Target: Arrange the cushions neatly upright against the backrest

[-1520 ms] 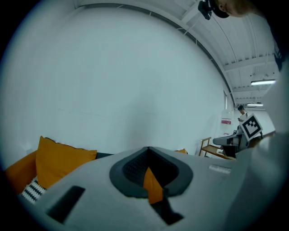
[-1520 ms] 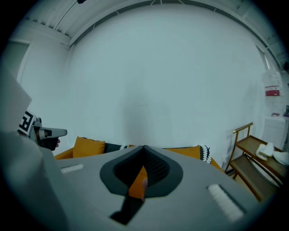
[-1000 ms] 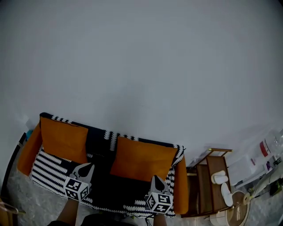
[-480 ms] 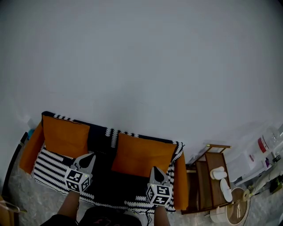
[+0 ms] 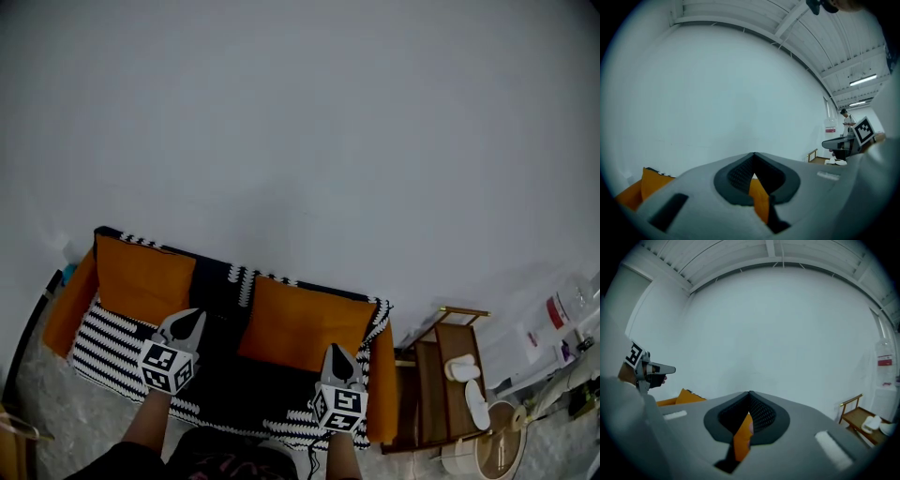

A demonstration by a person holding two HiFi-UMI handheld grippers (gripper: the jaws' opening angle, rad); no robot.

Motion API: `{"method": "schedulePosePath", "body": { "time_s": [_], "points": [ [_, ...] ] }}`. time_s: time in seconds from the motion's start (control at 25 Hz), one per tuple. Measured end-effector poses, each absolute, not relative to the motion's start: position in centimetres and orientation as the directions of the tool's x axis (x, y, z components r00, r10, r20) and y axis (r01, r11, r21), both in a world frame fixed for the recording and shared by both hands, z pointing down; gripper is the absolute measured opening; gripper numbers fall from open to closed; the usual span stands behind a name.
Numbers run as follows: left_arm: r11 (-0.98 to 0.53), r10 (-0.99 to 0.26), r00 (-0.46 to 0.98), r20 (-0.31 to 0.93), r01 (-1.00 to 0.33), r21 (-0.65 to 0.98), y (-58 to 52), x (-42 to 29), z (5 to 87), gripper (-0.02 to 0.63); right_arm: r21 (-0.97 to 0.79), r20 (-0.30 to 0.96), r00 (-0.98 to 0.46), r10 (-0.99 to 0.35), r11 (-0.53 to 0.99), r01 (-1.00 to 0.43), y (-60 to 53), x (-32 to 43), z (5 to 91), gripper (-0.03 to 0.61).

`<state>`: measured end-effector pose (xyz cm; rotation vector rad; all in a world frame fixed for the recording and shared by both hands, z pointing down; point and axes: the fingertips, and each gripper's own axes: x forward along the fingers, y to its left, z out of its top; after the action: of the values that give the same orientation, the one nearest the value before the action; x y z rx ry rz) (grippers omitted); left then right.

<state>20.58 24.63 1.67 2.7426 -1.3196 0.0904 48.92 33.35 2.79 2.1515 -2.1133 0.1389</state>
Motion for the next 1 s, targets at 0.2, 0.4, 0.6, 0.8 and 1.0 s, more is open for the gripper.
{"method": "schedulePosePath", "body": {
  "time_s": [0.2, 0.4, 0.6, 0.8, 1.0],
  "points": [
    [-0.616, -0.781, 0.618, 0.086, -0.786, 0.057, 24.4, 19.8, 1.4, -0.002, 0.001, 0.144, 0.002, -0.990, -0.002, -1.000, 33.0, 48.3, 2.9, 0.011],
    [-0.614, -0.783, 0.616, 0.089, -0.788, 0.051, 24.3, 19.1, 1.3, -0.002, -0.010, 0.147, 0.012, -0.989, -0.013, -1.000, 32.9, 48.2, 3.1, 0.011],
    [-0.615, -0.781, 0.618, 0.093, -0.786, 0.058, 24.1, 18.5, 1.5, -0.002, 0.000, 0.166, 0.006, -0.986, -0.006, -1.000, 32.3, 48.0, 3.6, 0.012],
    [-0.622, -0.776, 0.624, 0.093, -0.781, 0.051, 24.4, 18.6, 1.7, 0.000, 0.009, 0.165, 0.014, -0.986, -0.013, -1.000, 32.7, 48.0, 3.7, 0.012],
    [-0.621, -0.778, 0.623, 0.084, -0.782, 0.047, 24.6, 18.6, 1.6, 0.000, 0.018, 0.153, 0.018, -0.988, -0.016, -1.000, 33.2, 48.1, 3.4, 0.011]
  ]
}}
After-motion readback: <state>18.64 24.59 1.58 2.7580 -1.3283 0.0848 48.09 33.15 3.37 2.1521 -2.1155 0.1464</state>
